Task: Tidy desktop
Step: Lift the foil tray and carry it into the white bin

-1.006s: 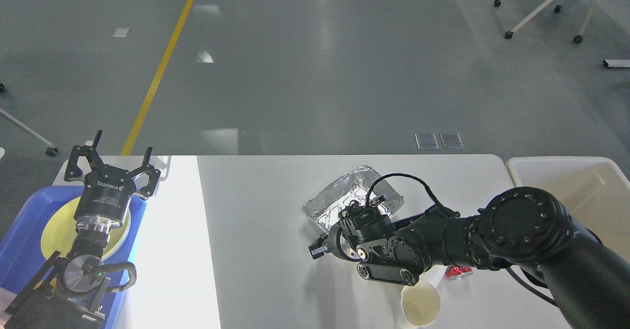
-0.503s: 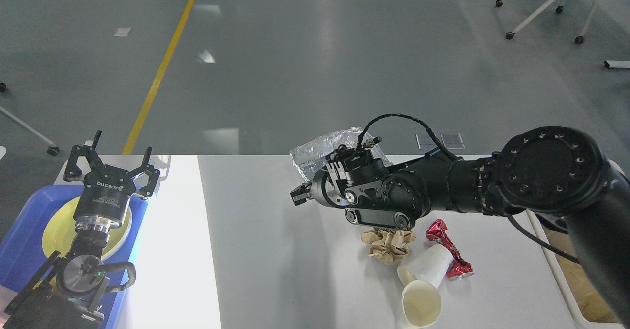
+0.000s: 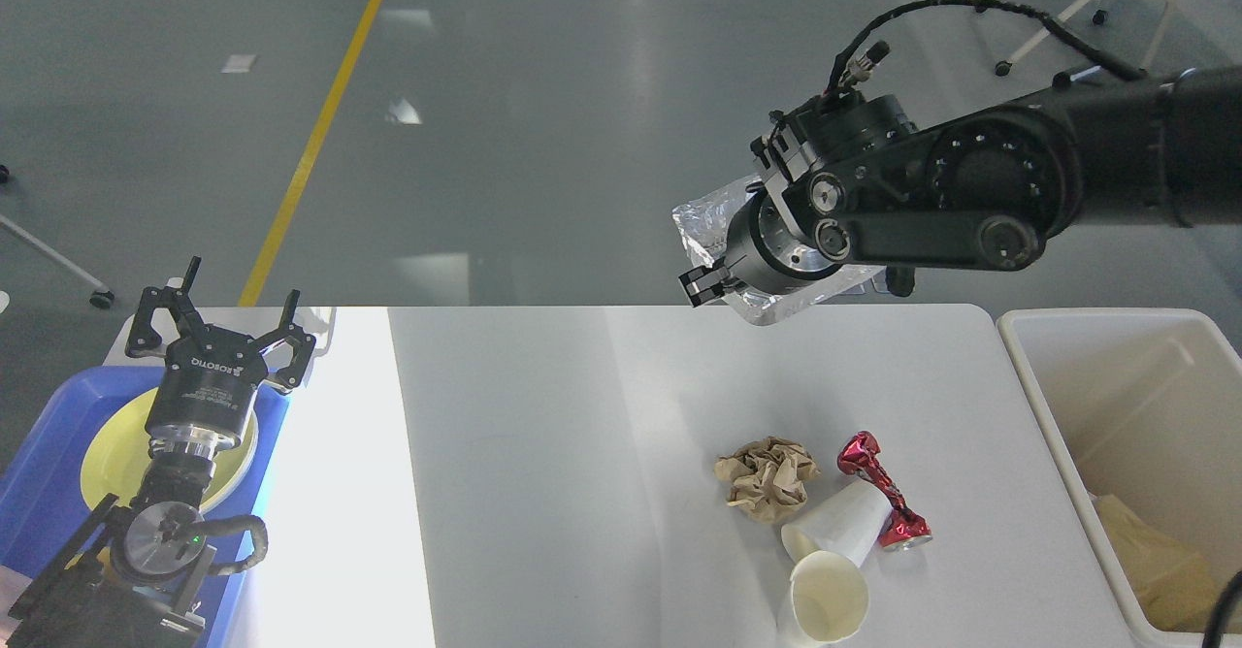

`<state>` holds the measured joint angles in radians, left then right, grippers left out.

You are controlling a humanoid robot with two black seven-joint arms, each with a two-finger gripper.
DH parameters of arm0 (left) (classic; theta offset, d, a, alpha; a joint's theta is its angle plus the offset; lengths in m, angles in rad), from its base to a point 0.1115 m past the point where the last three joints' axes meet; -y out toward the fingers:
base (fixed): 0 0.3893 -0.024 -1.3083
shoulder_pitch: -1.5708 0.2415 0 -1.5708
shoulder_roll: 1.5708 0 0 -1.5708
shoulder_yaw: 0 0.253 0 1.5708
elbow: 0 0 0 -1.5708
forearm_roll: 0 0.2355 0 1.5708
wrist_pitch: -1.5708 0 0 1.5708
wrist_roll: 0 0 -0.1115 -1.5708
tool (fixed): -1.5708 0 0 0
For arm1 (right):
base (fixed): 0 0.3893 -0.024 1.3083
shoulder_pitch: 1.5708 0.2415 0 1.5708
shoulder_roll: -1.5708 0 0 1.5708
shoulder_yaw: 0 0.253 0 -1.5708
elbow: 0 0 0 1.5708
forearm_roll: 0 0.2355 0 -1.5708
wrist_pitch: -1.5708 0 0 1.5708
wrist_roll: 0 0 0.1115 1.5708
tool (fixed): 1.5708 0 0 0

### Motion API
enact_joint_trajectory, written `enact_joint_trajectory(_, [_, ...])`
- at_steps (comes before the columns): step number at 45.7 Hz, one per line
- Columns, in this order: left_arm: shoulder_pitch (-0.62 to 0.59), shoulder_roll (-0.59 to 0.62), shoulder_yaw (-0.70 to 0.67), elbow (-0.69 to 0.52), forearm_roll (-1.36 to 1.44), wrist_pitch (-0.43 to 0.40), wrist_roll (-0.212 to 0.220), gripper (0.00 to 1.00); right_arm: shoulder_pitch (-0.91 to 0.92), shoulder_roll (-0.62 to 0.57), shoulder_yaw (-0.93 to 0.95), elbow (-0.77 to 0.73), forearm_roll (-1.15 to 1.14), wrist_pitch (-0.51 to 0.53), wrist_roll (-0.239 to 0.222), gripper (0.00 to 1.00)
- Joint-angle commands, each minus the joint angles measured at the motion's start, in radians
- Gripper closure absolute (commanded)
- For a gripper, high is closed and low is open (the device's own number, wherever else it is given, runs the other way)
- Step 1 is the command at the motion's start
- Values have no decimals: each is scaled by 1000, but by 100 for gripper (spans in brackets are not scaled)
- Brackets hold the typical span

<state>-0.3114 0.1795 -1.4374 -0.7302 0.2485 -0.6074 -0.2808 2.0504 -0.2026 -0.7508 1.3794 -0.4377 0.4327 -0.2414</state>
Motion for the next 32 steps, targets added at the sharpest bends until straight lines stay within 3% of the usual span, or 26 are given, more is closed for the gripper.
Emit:
enact_joint_trajectory(1, [0,0,0,0,0,0,0,3,155,-35,-130,110,160,47,5,100])
enact_joint_trajectory(10, [0,0,0,0,0,0,-1,3,307,-43,-283,245,326,64,7,100])
enact_joint_trajectory(19, [0,0,0,0,0,0,-1,3,307,-51,-352,237,365,46,2,100])
enact_joint_trajectory(32, [0,0,2,0,0,0,-3,3,189,-228,-581,149,407,-58,-1,100])
